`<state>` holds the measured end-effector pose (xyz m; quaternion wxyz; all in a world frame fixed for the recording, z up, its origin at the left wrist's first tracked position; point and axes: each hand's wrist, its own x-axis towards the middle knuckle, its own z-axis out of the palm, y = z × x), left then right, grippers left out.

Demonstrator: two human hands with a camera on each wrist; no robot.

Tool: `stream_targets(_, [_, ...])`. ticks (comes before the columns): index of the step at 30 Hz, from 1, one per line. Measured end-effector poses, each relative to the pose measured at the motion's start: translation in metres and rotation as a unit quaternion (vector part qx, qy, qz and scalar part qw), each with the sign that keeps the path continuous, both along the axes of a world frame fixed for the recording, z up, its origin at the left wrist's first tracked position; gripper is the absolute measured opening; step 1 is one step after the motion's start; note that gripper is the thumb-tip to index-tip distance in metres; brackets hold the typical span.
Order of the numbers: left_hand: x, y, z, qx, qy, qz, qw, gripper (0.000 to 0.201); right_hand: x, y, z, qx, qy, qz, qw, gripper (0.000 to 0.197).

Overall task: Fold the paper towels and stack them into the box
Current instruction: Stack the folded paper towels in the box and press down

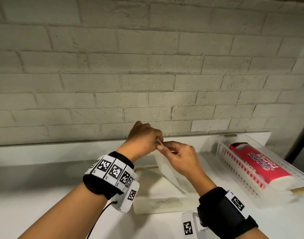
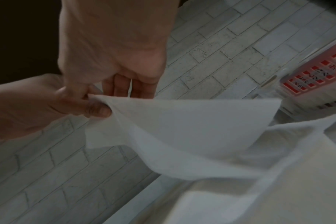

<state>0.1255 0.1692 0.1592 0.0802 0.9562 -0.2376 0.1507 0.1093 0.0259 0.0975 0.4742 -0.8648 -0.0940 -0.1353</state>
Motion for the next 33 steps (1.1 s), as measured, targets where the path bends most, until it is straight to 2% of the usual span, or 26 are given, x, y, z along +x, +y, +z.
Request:
stream_targets(2, [0.001,0.0,0.004,-0.031,0.003,0.009,0.999,0.02,-0.001,-0.005,0.003,-0.014,0.035,0.008,0.999,0.047])
stream_targets(4, [0.002,0.001,0.007,-0.069,0.004,0.014,0.998,0.019,-0.001,-0.01,0.006,-0.086,0.073,0.014,0.994,0.051])
stream_targets(6, [0.003,0.003,0.01,-0.094,0.009,0.019,0.995,0.018,0.0,-0.017,0.008,-0.169,0.078,0.013,0.982,0.032])
stream_targets(8, [0.003,0.007,0.011,-0.119,0.015,0.029,0.992,0.018,0.001,-0.026,0.009,-0.214,0.075,-0.003,0.974,0.011])
stream_targets(9, [0.003,0.009,0.011,-0.134,0.022,0.033,0.99,0.016,0.001,-0.031,0.009,-0.223,0.077,-0.01,0.972,0.009])
stream_targets(13, [0.003,0.014,0.011,-0.201,0.086,0.036,0.975,0.022,0.002,-0.042,0.012,-0.197,0.084,-0.027,0.976,0.015])
stream_targets(16, [0.001,0.012,0.016,-0.218,0.141,0.041,0.965,0.023,0.001,-0.042,0.008,-0.183,0.096,-0.018,0.978,0.01])
stream_targets(22, [-0.002,0.015,0.025,-0.123,0.218,0.06,0.966,0.018,-0.001,-0.044,-0.006,-0.152,0.146,0.026,0.977,0.017])
stream_targets(27, [0.002,0.029,0.026,-0.122,0.279,0.056,0.951,0.018,-0.004,-0.054,0.0,-0.149,0.191,0.069,0.968,0.021])
stream_targets(30, [0.008,0.033,0.017,-0.163,0.286,0.057,0.942,0.016,0.0,-0.061,0.002,-0.183,0.195,0.072,0.961,0.023])
stream_targets(33, [0.014,0.032,0.0,-0.22,0.238,0.07,0.944,0.014,0.009,-0.064,0.006,-0.267,0.154,0.042,0.95,0.023])
